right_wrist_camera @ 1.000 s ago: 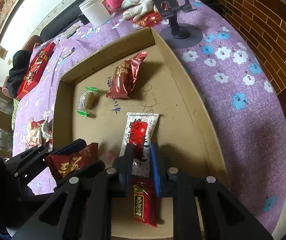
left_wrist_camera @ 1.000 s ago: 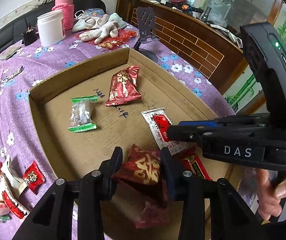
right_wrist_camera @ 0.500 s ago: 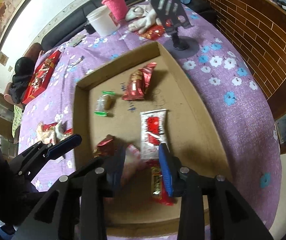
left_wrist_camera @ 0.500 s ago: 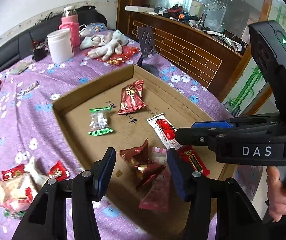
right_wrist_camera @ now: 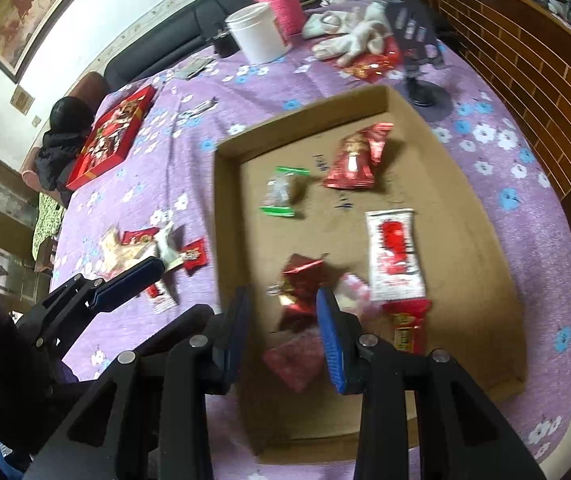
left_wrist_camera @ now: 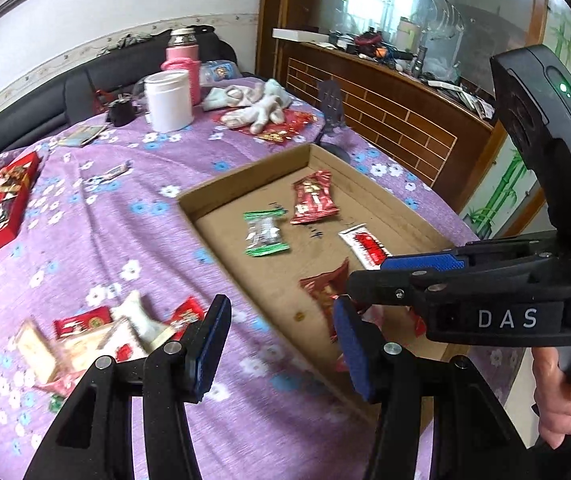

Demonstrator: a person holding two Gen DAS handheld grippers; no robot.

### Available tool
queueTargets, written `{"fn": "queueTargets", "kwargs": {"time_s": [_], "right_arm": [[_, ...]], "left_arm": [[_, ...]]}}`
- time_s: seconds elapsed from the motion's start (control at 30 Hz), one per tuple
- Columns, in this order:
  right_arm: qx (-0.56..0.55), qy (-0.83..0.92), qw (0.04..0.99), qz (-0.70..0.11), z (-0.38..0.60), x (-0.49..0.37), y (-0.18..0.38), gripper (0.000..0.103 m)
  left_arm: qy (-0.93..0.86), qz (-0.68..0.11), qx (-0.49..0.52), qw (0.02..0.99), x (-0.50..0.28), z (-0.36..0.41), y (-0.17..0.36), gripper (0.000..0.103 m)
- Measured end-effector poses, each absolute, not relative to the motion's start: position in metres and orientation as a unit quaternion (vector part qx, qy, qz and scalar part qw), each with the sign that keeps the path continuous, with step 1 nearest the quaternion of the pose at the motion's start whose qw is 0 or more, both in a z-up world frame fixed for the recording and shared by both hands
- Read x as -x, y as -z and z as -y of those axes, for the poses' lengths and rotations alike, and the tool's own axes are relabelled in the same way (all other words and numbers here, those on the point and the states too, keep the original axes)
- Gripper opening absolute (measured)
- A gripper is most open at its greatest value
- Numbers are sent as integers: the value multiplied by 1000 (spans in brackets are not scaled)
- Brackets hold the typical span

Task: Organize snacks
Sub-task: 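Open the left gripper over the box while right releases the white-red packet, then grasp the clear-wrapped yellow cake bar with the left gripper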

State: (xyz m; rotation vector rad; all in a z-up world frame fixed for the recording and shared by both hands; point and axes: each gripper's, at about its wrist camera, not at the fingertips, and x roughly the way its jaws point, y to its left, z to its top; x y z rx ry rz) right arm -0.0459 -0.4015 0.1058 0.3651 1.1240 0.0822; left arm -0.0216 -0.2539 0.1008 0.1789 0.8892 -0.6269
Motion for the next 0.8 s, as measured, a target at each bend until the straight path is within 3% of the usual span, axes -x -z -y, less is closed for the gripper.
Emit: {"fn": "queueTargets", "kwargs": {"time_s": [0.4, 0.57, 0.8], "right_arm": [[-149, -77, 825, -539, 334, 34, -106, 33], [-149, -90, 819, -547, 312, 32, -99, 33], [-151, -93, 817, -548, 301, 31, -96, 33]], "left_arm": [[255, -427, -38, 867, 18, 170, -106, 56], [211, -440, 21, 873, 2, 109, -104, 62], [110, -480, 104, 864, -42, 37, -78, 63]]}}
